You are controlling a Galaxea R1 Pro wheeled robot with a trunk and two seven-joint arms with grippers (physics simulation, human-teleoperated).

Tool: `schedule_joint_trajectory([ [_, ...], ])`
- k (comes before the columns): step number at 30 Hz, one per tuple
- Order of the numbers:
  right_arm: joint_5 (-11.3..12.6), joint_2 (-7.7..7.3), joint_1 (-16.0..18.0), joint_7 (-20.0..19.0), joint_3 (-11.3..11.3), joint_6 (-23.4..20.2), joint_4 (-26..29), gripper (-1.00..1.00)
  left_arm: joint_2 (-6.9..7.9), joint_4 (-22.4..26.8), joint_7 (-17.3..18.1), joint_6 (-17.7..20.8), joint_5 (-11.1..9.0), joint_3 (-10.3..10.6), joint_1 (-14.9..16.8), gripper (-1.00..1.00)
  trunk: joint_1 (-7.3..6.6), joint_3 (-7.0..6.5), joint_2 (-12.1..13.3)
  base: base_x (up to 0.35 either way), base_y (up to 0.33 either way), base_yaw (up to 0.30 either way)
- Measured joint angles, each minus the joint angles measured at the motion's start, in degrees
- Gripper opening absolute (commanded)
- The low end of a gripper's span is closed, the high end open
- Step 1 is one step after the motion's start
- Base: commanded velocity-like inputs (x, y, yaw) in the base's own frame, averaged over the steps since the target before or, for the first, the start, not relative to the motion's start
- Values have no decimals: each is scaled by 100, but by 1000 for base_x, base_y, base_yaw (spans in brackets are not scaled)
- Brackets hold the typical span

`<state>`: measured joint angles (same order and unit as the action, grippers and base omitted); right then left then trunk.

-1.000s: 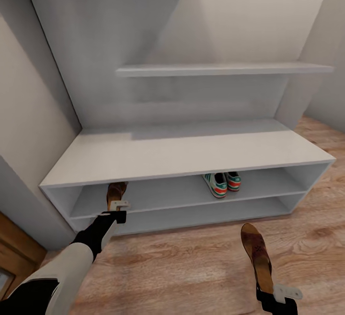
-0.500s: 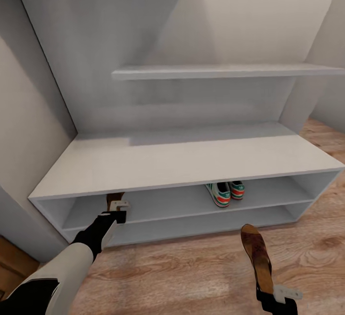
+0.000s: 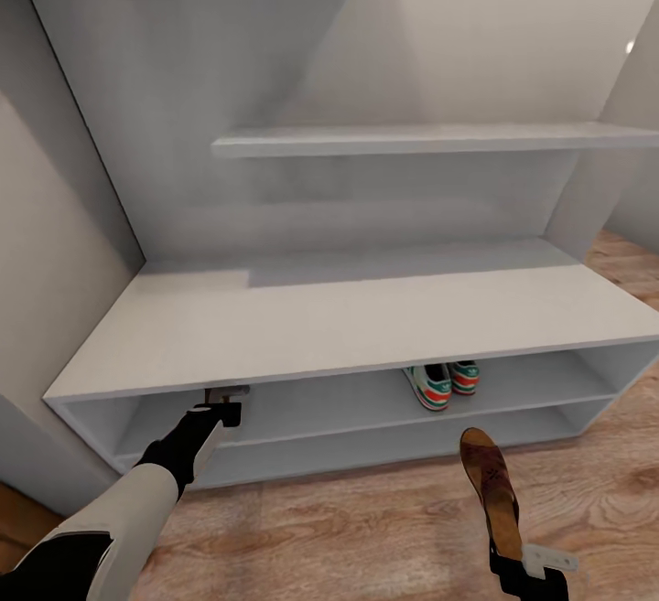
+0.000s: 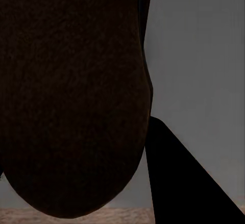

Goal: Pick up the two gym shoes and the two sandals from the corridor floor and place them onto the hallstand (shoe rack) in the corridor, making sure they are on the rack and not on the floor. Arrange them so the two gym shoes are next to each other and the two sandals are next to each other.

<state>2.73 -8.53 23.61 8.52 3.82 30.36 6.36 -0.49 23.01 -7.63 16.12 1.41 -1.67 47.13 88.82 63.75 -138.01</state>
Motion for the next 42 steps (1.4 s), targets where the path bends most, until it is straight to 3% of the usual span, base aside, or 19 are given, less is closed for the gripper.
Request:
schedule_joint_trajectory([
  [16,-2,0,0,0,1,0,-4,-100,14,-1,9,-7,-3,0,-2,-100,1,0,0,56,11,0],
  [17,-2,0,0,0,2,-1,-3,-100,12,-1,14,-8,-6,3,-2,100,1,0,0,3,1,0],
  [27,-5,0,0,-5,1,-7,-4,-100,20,-11,25,-7,25,6,-3,100,1,0,0,-13,0,0],
  [42,-5,0,0,-5,0,-8,-8,-100,25,-32,25,-42,16,7,-20,100,4,0,0,-320,0,0],
])
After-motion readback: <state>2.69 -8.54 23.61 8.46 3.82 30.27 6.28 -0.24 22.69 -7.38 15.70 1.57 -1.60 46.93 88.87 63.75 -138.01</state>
